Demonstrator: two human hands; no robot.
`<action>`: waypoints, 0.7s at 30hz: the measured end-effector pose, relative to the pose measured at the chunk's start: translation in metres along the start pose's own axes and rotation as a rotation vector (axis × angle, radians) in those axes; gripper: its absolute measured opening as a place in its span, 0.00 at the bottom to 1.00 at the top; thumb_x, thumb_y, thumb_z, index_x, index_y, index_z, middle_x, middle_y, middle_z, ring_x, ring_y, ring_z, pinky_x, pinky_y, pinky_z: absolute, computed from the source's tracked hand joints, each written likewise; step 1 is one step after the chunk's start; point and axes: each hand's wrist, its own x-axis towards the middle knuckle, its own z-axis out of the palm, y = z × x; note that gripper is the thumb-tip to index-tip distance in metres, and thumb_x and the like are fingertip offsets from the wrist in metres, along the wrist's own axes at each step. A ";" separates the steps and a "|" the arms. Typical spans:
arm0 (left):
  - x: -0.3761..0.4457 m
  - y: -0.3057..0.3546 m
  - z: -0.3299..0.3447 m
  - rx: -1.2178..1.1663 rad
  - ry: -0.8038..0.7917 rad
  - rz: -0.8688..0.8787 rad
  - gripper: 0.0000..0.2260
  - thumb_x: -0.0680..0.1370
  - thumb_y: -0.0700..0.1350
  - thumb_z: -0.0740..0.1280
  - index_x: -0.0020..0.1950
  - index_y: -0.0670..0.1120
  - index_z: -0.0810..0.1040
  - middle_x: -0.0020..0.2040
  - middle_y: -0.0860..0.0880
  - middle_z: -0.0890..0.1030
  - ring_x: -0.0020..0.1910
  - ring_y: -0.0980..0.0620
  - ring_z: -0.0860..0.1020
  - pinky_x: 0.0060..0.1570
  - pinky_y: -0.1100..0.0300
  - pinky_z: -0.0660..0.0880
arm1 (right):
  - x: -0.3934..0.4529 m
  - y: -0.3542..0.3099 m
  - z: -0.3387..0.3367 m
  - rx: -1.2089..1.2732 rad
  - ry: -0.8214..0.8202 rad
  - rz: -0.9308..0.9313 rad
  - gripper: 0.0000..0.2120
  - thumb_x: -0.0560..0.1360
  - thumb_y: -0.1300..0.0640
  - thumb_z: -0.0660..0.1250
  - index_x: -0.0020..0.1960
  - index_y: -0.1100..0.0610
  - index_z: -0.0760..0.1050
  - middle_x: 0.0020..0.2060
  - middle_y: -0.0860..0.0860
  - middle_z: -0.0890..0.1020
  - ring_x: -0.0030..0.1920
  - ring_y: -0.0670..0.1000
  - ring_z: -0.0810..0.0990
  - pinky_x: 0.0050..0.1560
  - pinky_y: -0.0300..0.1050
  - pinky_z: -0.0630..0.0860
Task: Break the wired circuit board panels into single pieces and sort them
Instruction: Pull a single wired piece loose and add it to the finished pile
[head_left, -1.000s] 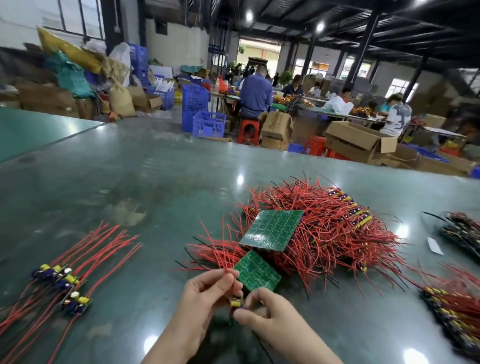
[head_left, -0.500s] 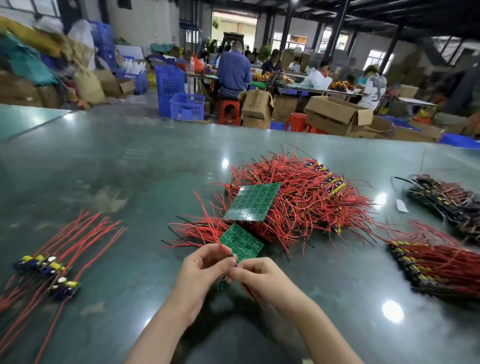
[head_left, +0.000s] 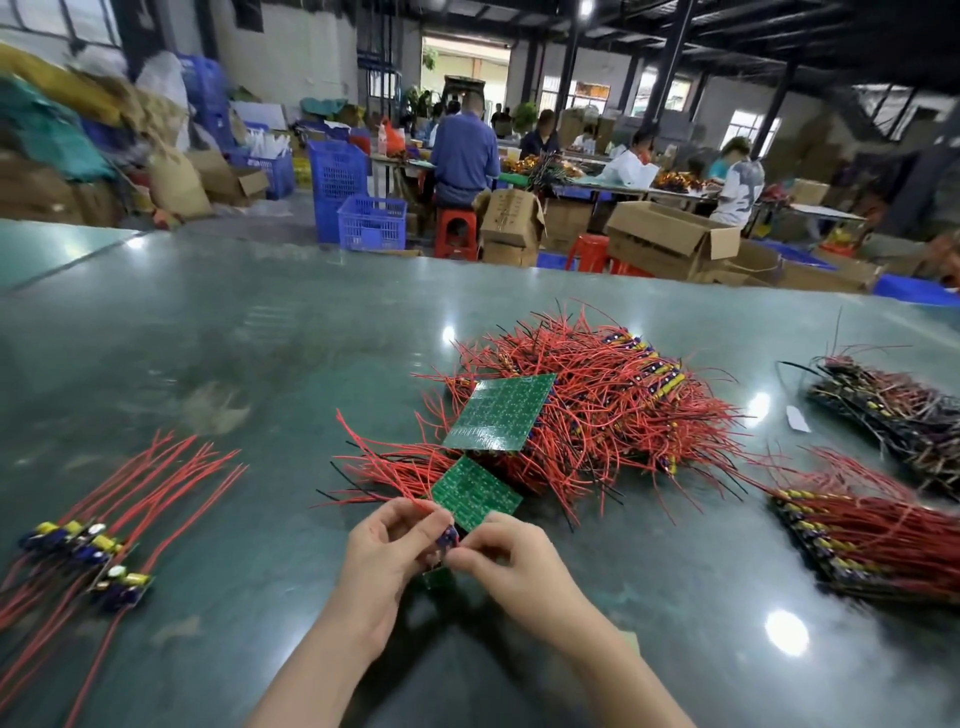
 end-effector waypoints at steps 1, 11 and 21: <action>0.000 0.000 0.000 -0.035 -0.004 -0.019 0.02 0.62 0.41 0.73 0.34 0.45 0.82 0.33 0.45 0.81 0.30 0.53 0.78 0.30 0.62 0.77 | 0.000 -0.002 0.000 0.081 -0.008 0.027 0.06 0.72 0.57 0.72 0.36 0.55 0.80 0.30 0.44 0.73 0.31 0.40 0.70 0.37 0.33 0.65; 0.000 0.002 0.000 0.012 -0.003 0.041 0.07 0.63 0.41 0.73 0.38 0.42 0.78 0.34 0.44 0.82 0.30 0.53 0.78 0.29 0.64 0.75 | -0.002 -0.002 0.006 0.035 0.128 0.003 0.02 0.72 0.58 0.71 0.41 0.53 0.81 0.36 0.45 0.78 0.38 0.38 0.74 0.42 0.30 0.68; 0.003 0.002 -0.005 0.158 -0.078 0.076 0.04 0.63 0.43 0.74 0.35 0.45 0.82 0.32 0.46 0.80 0.30 0.55 0.75 0.30 0.65 0.73 | -0.007 -0.002 0.010 -0.197 0.163 -0.079 0.05 0.73 0.62 0.67 0.42 0.56 0.81 0.38 0.48 0.82 0.44 0.48 0.74 0.46 0.44 0.71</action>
